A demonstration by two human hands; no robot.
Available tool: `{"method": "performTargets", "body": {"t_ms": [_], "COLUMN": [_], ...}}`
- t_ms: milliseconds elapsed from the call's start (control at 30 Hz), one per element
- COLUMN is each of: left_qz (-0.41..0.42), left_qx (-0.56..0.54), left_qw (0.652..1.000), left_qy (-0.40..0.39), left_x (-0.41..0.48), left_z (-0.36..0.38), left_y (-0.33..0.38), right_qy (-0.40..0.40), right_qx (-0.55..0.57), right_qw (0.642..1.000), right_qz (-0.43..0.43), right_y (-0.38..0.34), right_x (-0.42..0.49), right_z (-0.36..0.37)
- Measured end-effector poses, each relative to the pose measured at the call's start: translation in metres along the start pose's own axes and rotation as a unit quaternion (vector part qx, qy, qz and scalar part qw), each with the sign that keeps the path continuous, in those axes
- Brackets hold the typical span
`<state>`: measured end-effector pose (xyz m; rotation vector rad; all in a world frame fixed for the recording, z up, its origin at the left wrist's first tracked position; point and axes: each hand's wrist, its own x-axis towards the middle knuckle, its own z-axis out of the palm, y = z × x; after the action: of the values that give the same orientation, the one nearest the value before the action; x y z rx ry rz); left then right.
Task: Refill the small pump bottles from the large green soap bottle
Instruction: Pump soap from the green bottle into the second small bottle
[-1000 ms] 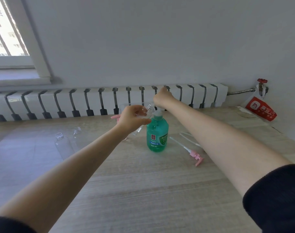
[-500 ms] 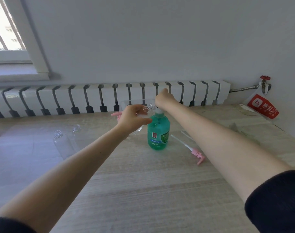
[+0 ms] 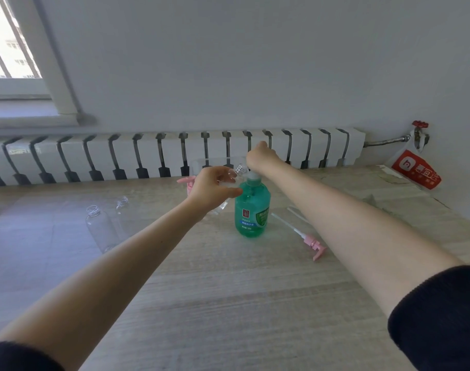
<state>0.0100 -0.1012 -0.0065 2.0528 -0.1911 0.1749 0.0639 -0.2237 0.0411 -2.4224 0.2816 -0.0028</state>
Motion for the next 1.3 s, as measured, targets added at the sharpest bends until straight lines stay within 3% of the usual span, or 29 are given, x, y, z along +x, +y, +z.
{"method": "performTargets", "body": {"t_ms": [267,567,833,1300], "left_qz": [-0.002,0.004,0.001,-0.005], "left_qx": [-0.009,-0.003,-0.004,-0.006], "left_qw": [1.0,1.0,1.0,1.0], "left_qy": [-0.002,-0.003,-0.001,-0.002], "left_x": [0.001,0.003,0.004,-0.001], "left_z": [-0.003,-0.006,-0.002,0.001], "left_y": [0.005,0.006,0.002,-0.004], "right_qy": [-0.01,0.003,-0.001,0.007], "right_qx": [0.019,-0.05,0.007,-0.043], "right_qw": [1.0,0.998,1.0,0.999], "right_qz": [-0.005,-0.032,-0.011,-0.03], "right_y": [-0.005,-0.008,-0.002,0.001], "right_x": [-0.004,-0.005,-0.002,0.003], "right_z": [-0.009,-0.016,-0.005,0.003]}}
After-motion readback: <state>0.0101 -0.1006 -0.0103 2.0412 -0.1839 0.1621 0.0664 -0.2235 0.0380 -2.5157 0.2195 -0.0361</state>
